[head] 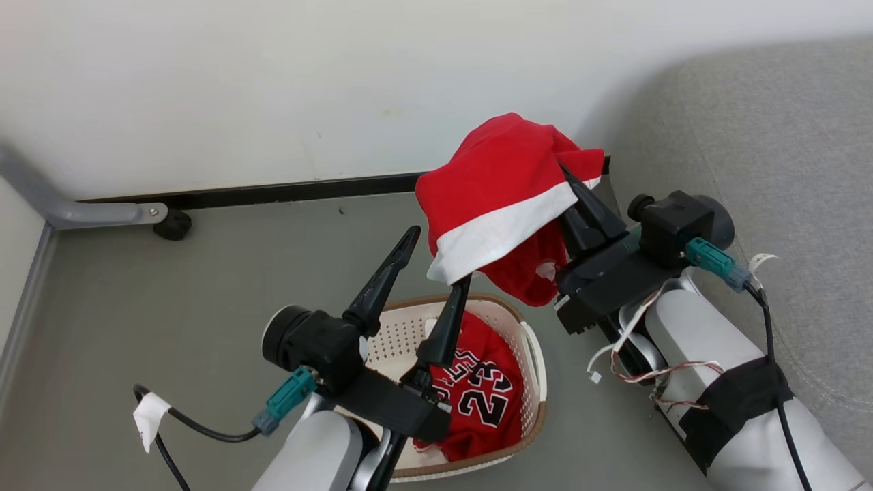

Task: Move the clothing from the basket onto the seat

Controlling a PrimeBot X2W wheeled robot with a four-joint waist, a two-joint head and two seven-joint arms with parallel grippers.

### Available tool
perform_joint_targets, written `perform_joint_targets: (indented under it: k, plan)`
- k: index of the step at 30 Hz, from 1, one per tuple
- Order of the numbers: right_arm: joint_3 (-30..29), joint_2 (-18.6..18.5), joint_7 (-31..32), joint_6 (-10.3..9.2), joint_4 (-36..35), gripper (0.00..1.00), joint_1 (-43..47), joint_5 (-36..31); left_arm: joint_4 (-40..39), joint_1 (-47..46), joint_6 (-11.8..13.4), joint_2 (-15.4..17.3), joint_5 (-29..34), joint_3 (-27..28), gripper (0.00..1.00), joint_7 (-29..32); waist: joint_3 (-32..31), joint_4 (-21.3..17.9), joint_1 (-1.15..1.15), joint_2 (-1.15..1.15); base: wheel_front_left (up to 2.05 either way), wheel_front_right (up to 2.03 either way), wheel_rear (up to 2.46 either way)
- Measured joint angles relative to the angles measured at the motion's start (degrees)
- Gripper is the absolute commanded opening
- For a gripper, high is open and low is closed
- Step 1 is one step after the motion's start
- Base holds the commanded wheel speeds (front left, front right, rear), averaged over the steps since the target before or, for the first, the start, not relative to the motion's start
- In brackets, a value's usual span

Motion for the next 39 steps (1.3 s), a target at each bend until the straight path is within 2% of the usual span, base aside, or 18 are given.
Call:
perform_joint_targets:
  k: [20, 33, 39]
  plan:
    - [-5.7, -3.0, 0.0, 0.15, -1.4, 0.0, 0.0, -1.6, 5.4, 1.1, -2.3, 0.0, 4.5, -1.8, 1.0, 0.0, 0.6, -9.0, 0.0, 0.0, 0.0, 0.0, 0.0]
    - [-10.1, -6.2, 0.0, 0.14, -3.2, 0.0, -1.1, -2.4, 6.6, 0.9, -2.8, 0.0, 5.7, -2.8, 1.0, 0.0, 3.0, -13.8, 0.0, 0.0, 0.0, 0.0, 0.0]
    - [-10.9, -6.3, 0.0, 0.14, -3.5, 0.0, -1.5, -2.7, 6.6, 0.4, -2.8, 0.0, 6.0, -2.8, 1.0, 0.0, 4.4, -15.9, 0.0, 0.0, 0.0, 0.0, 0.0]
